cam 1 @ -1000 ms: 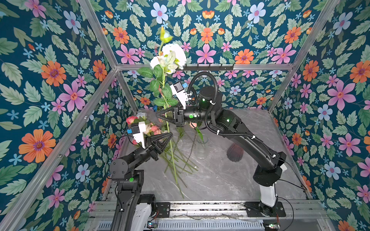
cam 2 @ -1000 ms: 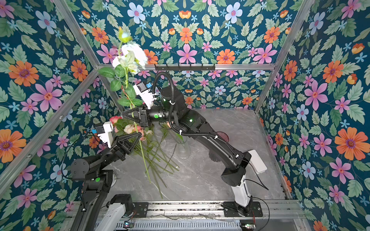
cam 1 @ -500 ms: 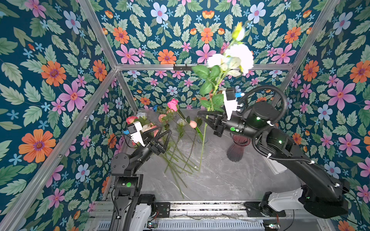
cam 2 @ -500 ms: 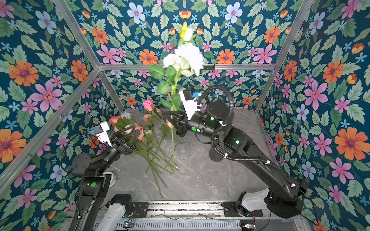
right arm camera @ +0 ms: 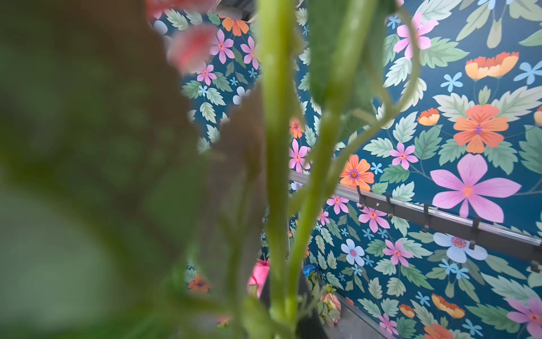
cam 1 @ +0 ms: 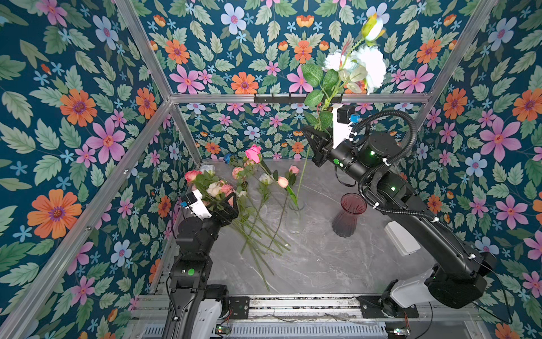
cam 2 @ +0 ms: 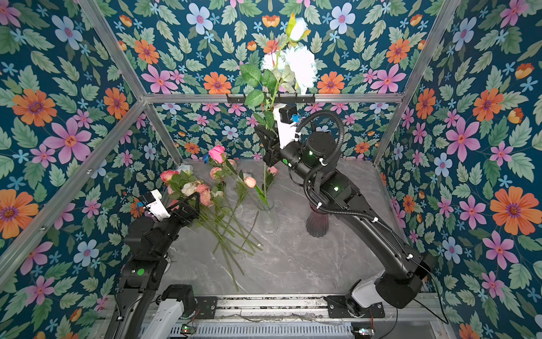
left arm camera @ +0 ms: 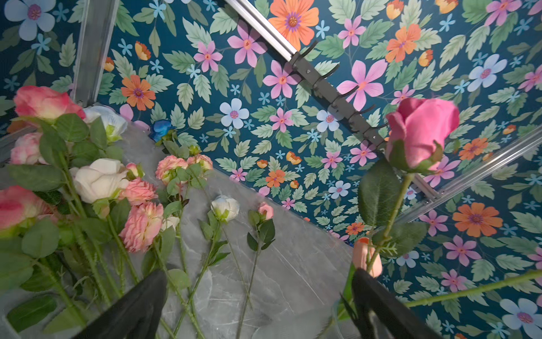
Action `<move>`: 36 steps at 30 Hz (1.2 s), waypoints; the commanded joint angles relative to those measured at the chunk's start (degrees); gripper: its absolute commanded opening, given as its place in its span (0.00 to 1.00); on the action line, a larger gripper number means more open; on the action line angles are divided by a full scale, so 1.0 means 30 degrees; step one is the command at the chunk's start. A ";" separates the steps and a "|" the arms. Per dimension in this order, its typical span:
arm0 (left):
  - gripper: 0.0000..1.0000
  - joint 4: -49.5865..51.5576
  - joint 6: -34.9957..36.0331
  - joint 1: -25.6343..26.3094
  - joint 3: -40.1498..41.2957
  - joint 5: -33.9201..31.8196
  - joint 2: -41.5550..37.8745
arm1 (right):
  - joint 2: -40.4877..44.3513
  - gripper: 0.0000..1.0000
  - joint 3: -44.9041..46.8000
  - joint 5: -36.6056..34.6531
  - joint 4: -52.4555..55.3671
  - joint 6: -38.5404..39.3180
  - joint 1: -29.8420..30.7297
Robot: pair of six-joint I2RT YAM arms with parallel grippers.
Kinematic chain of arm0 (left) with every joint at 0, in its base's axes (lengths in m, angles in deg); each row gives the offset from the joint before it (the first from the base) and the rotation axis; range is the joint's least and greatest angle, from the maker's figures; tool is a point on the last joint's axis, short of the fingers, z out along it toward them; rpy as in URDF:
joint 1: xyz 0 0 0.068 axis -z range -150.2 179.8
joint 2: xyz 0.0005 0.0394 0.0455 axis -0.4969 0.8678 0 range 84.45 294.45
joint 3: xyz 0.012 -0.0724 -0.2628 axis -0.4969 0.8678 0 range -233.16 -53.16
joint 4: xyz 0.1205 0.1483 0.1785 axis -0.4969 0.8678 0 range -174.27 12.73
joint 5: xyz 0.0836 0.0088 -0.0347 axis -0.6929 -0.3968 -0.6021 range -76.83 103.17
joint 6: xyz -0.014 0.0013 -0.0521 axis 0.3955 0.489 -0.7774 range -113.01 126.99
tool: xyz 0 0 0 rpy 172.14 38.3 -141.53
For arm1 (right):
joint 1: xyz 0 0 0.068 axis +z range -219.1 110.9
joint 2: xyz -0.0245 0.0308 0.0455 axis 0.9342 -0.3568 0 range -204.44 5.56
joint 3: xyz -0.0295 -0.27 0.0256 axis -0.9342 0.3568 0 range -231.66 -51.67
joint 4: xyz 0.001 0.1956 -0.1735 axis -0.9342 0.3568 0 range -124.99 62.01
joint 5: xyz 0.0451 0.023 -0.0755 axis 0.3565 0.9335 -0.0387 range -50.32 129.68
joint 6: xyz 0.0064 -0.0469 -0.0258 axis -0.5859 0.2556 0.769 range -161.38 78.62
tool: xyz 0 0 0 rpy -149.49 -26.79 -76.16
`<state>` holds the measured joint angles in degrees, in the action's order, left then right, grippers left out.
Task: Arrange flowers in a vase
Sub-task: Place the flower in the vase.
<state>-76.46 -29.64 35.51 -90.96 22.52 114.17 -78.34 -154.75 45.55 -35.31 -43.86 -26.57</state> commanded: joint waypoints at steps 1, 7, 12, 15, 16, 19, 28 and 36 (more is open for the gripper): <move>0.99 0.0155 0.0660 -0.0023 0.0071 -0.0511 -0.0079 | -0.0199 0.00 -0.0301 0.0529 -0.1592 0.0371 -0.0447; 1.00 -0.0221 0.0695 0.0006 0.0257 -0.0422 0.0567 | 0.0000 0.00 0.1053 0.1378 -0.1821 -0.0731 -0.0884; 0.99 -0.0879 0.0489 -0.0022 0.0725 -0.0354 0.0907 | 0.0476 0.00 0.2783 0.1619 -0.2100 -0.1187 -0.0884; 0.99 -0.1214 0.0371 0.0001 0.0979 -0.0130 0.1132 | 0.0618 0.00 0.3024 0.1390 -0.1955 -0.1121 -0.0899; 1.00 -0.1285 0.0357 -0.0002 0.1027 -0.0068 0.1165 | 0.0679 0.00 0.3118 0.1371 -0.1842 -0.1132 -0.0898; 0.99 -0.1455 0.0239 -0.0002 0.1358 -0.0254 0.1104 | 0.1034 0.00 0.4293 0.1431 -0.2231 -0.1402 -0.0877; 0.99 -0.0349 -0.0254 -0.0030 0.1687 -0.2161 0.2140 | 0.1179 0.00 0.8612 0.2076 -0.4517 -0.2208 -0.0859; 0.99 -0.0335 -0.1313 -0.0030 0.2237 -0.2863 0.2922 | 0.1370 0.26 1.1342 0.1336 -0.5022 -0.2714 -0.0638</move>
<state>-77.01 -31.93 35.45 -84.43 15.63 122.08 -75.04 -122.10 50.43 -47.16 -50.90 -28.69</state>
